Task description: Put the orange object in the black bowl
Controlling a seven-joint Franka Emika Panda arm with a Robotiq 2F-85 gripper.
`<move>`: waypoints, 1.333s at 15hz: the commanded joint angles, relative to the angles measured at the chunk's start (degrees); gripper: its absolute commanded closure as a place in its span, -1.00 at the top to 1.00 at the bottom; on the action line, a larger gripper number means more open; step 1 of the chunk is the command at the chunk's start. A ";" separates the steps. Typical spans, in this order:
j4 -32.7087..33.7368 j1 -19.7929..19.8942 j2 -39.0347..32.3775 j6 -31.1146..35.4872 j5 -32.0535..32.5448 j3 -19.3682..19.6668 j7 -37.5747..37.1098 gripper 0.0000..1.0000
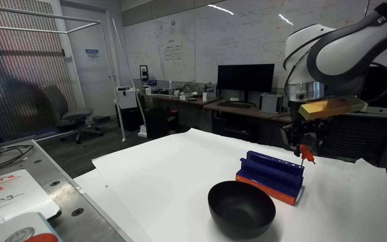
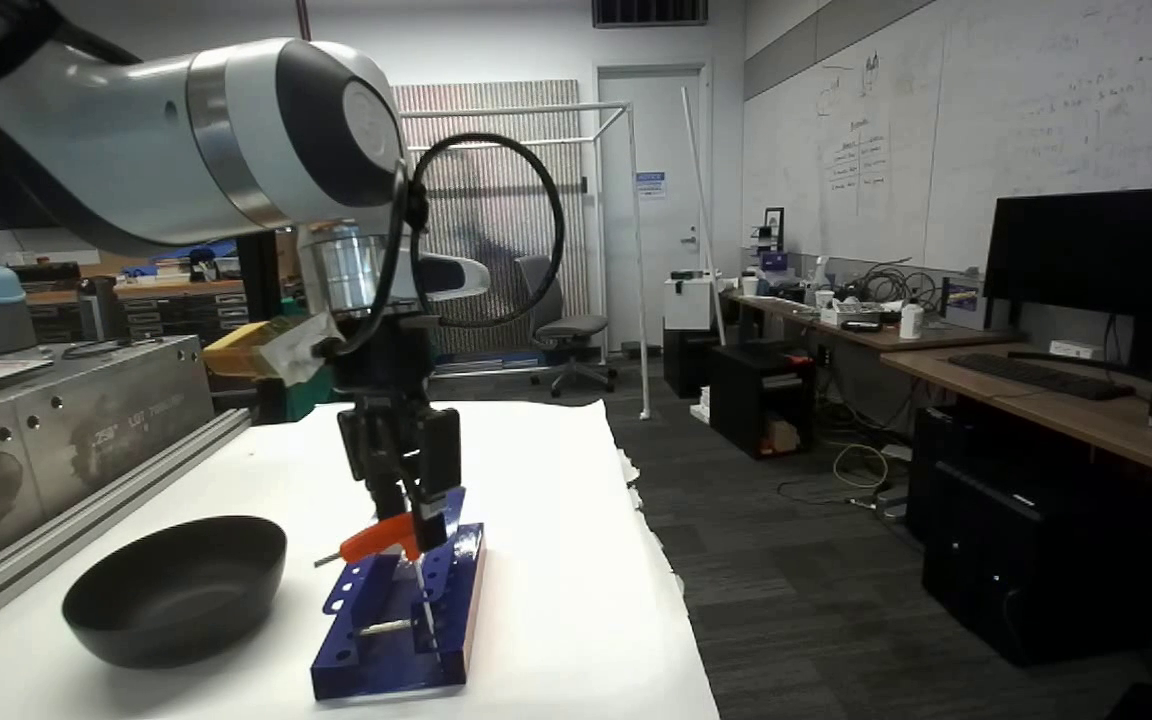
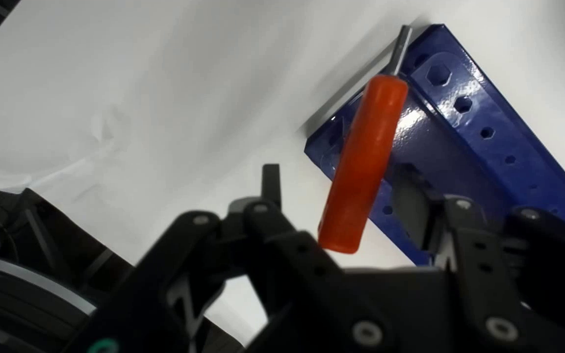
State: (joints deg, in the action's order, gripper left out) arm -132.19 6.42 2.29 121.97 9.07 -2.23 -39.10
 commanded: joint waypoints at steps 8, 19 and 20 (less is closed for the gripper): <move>0.85 -2.36 3.89 -2.83 -1.50 1.28 1.04 -0.73; 3.21 -7.05 13.19 -2.69 -25.98 1.48 12.88 -0.72; 2.44 -7.25 12.26 -1.62 -29.82 1.73 14.97 -0.73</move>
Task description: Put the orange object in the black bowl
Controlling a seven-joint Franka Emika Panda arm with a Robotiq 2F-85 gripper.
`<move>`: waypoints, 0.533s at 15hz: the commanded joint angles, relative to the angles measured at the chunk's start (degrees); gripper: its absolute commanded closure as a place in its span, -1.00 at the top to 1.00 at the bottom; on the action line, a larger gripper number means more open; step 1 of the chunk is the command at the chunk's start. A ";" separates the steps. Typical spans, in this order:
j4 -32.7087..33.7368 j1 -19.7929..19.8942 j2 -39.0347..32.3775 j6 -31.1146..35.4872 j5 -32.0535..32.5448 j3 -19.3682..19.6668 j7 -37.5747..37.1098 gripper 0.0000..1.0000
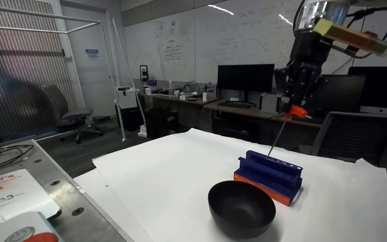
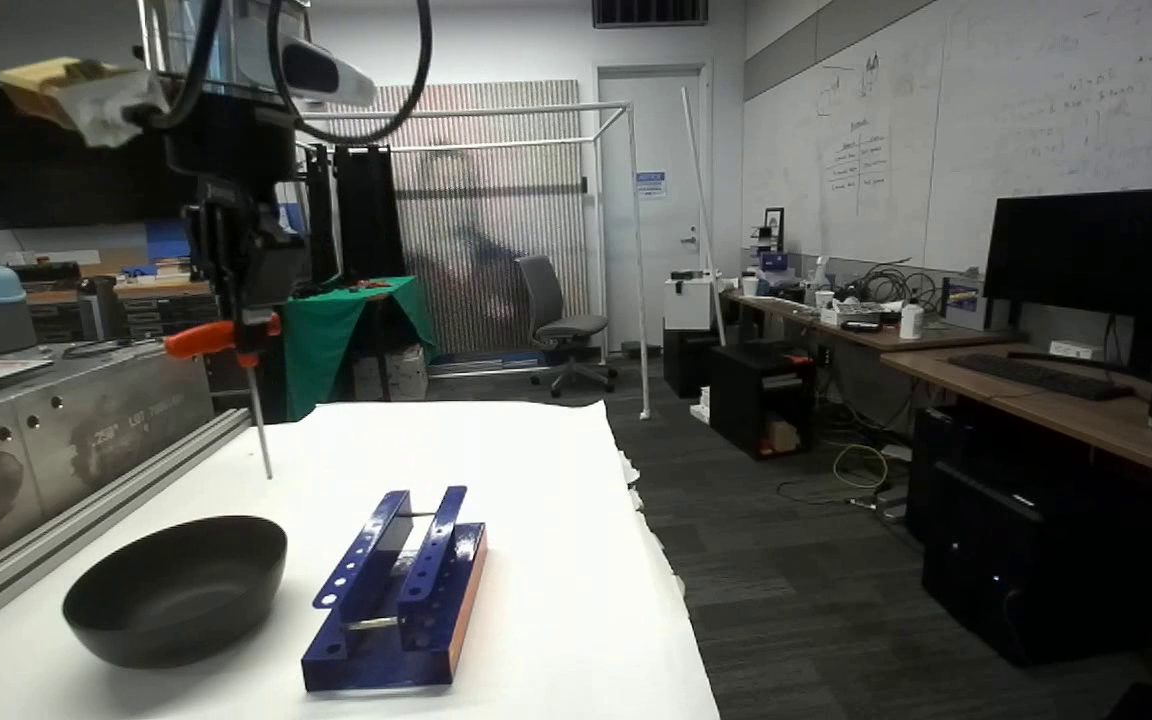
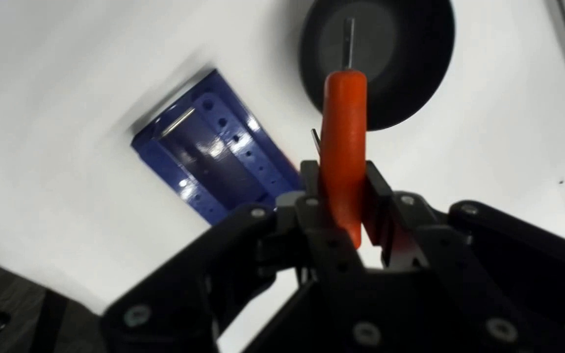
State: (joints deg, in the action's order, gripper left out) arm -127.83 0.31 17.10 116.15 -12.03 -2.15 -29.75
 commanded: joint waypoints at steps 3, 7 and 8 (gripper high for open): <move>-5.00 -2.19 -8.11 7.23 -18.04 1.22 12.21 -0.73; -7.80 -4.15 -13.90 15.33 -22.76 -1.23 17.64 -0.73; -8.10 -4.71 -15.13 17.05 -23.53 -1.82 18.66 -0.73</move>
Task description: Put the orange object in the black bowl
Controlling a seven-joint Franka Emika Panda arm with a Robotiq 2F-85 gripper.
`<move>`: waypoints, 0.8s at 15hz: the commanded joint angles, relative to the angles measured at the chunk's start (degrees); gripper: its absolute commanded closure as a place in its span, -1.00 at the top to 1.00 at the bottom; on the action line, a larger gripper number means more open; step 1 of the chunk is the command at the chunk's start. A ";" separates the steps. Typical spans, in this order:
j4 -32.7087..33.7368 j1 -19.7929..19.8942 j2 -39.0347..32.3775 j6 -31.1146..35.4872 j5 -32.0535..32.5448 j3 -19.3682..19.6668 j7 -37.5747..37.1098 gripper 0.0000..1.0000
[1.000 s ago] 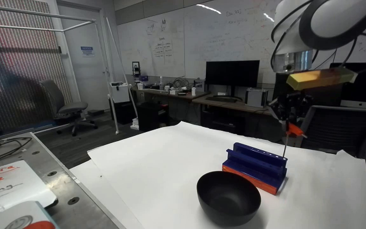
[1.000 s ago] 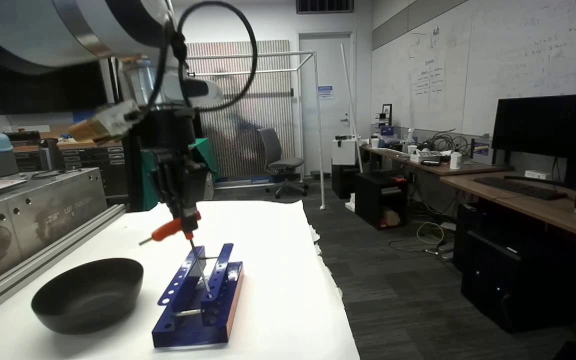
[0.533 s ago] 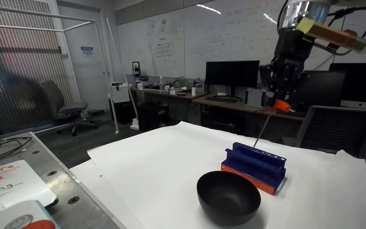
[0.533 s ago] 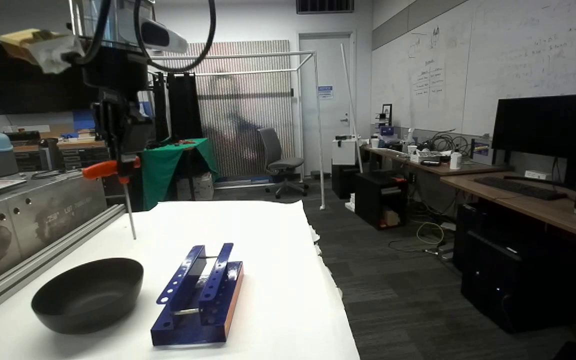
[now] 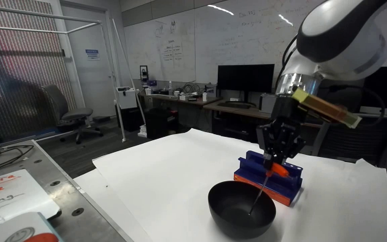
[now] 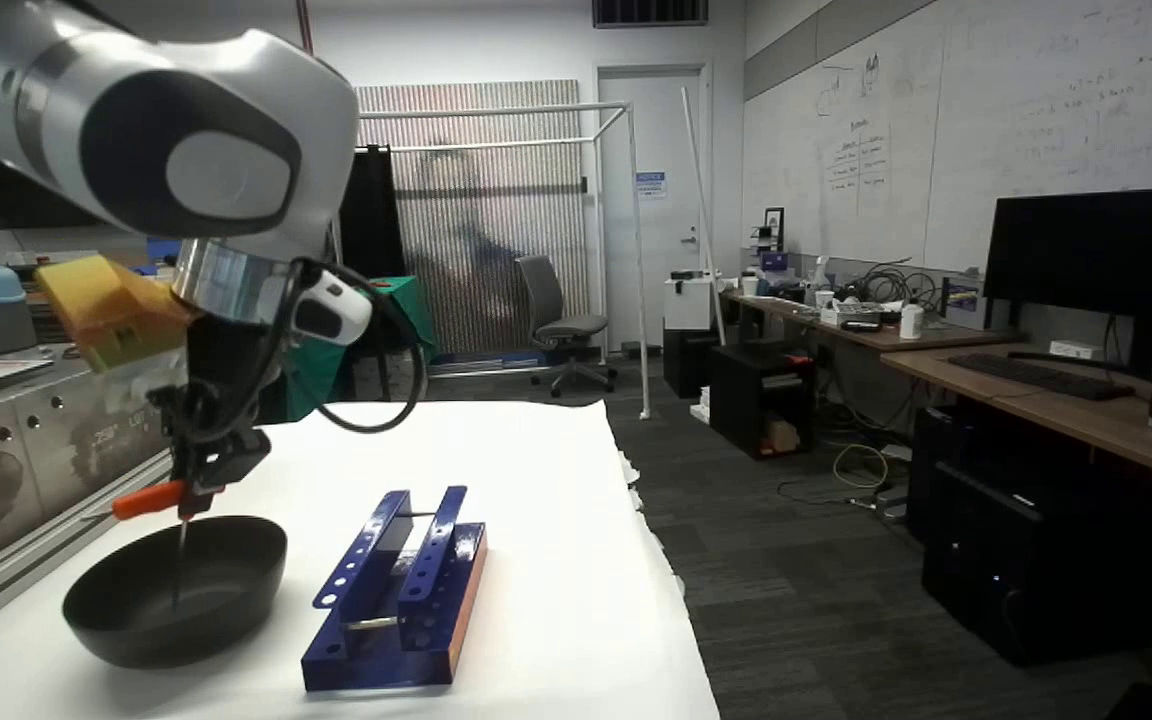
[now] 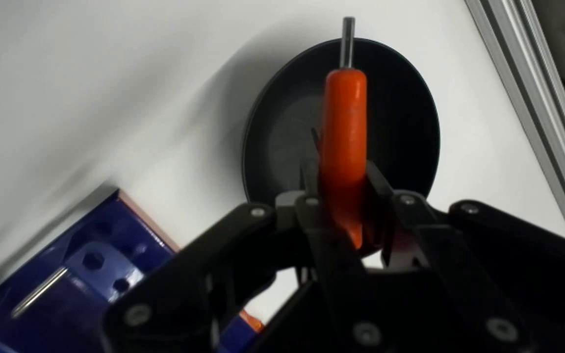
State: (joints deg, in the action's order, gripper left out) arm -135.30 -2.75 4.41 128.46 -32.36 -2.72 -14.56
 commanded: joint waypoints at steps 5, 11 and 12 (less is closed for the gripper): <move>0.88 -2.97 -6.85 6.35 -3.01 -3.11 4.84 -0.03; 1.18 -1.93 -1.82 3.90 7.10 -1.91 -0.08 0.85; 1.48 -1.58 -0.21 2.53 9.68 -1.50 -2.04 1.00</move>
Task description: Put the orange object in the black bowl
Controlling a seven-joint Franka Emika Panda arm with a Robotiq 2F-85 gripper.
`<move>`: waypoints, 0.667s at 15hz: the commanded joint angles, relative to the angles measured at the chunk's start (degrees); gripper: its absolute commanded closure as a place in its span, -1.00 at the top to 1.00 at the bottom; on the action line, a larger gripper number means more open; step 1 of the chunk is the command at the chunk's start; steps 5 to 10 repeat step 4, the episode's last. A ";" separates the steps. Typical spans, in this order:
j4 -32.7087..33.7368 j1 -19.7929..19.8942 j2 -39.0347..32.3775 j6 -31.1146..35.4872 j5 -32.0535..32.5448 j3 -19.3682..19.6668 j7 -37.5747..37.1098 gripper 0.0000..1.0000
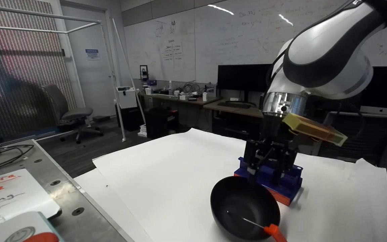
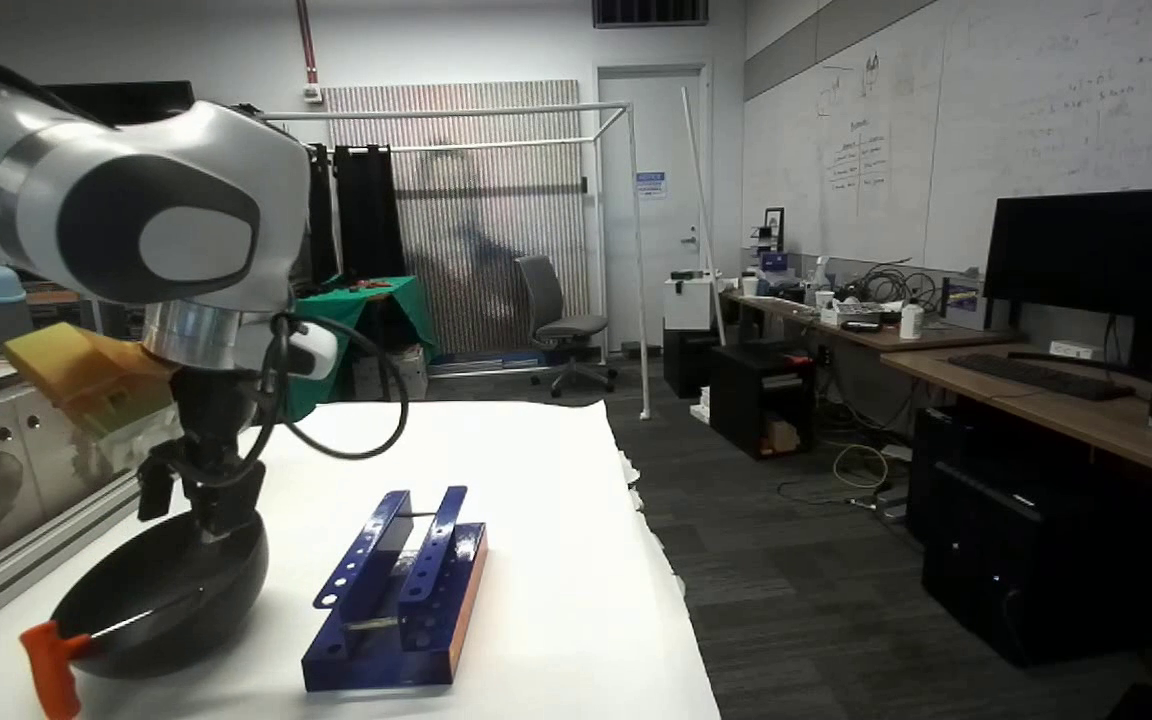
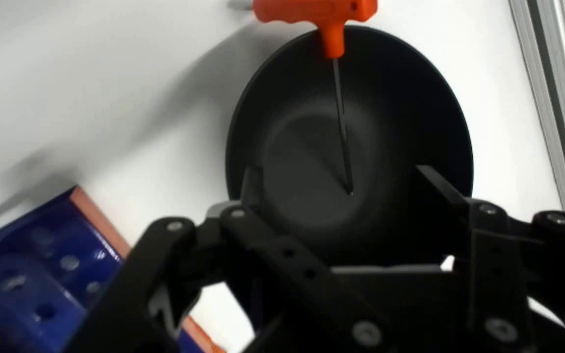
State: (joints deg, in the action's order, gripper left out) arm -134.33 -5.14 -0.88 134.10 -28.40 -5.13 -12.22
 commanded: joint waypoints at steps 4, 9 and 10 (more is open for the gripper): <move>0.73 2.72 11.66 -8.91 21.52 1.26 -13.87 1.00; 0.73 2.72 11.66 -8.91 21.52 1.26 -13.87 1.00; 0.73 2.72 11.66 -8.91 21.52 1.26 -13.87 1.00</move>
